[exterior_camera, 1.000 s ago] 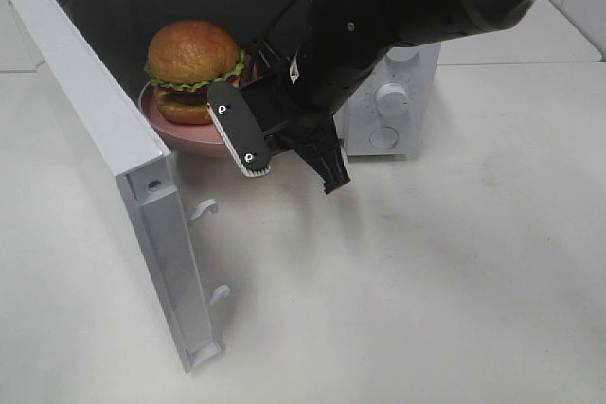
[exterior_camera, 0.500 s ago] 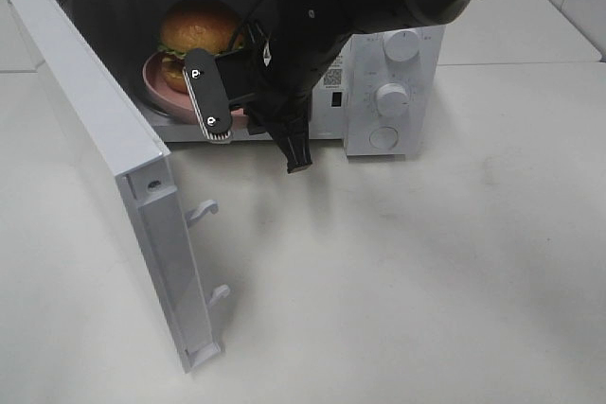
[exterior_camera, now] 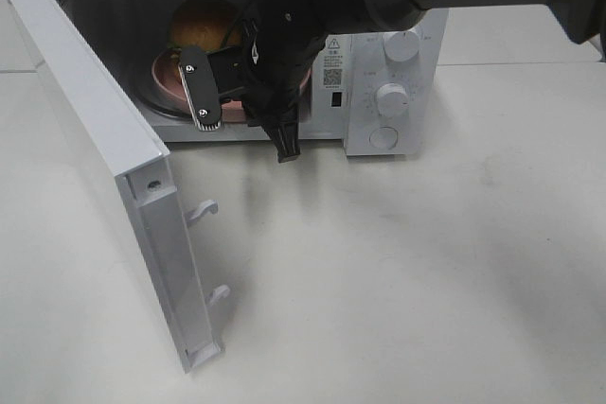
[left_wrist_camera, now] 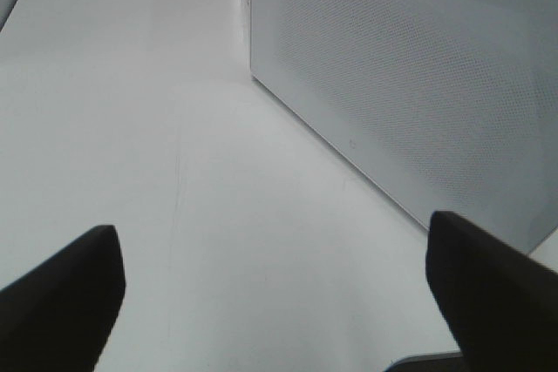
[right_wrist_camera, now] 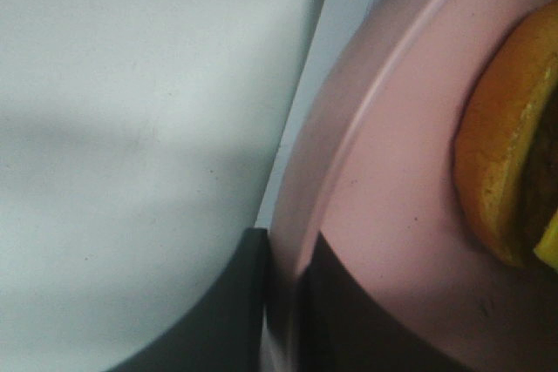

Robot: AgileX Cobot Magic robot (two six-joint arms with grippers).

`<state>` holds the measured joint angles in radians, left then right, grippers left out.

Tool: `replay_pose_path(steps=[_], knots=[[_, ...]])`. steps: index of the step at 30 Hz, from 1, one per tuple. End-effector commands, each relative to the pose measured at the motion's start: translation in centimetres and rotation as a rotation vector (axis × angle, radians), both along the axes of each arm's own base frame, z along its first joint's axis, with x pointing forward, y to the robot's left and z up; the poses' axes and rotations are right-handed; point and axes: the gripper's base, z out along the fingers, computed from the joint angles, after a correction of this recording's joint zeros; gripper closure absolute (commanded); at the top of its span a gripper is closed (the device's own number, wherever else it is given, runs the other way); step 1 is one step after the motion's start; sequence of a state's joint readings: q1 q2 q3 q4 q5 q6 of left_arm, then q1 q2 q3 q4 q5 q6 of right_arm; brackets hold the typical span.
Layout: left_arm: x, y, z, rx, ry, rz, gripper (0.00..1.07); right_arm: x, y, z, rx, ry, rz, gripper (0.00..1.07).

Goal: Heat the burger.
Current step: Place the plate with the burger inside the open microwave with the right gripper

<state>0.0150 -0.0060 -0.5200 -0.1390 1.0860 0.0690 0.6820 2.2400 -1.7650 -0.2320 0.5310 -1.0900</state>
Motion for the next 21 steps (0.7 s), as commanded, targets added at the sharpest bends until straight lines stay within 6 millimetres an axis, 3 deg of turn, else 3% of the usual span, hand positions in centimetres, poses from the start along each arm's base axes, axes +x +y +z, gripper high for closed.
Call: replay_pose_path(steps=[1, 21], knots=[[-0.2, 0.0, 0.0, -0.003, -0.026, -0.007, 0.2, 0.9, 0.3, 1.6, 0.03, -0.077, 0.005, 1.07], [-0.2, 0.0, 0.0, -0.003, -0.026, -0.007, 0.2, 3.3, 2.3, 1.0, 0.087, -0.131, -0.007, 1.07]])
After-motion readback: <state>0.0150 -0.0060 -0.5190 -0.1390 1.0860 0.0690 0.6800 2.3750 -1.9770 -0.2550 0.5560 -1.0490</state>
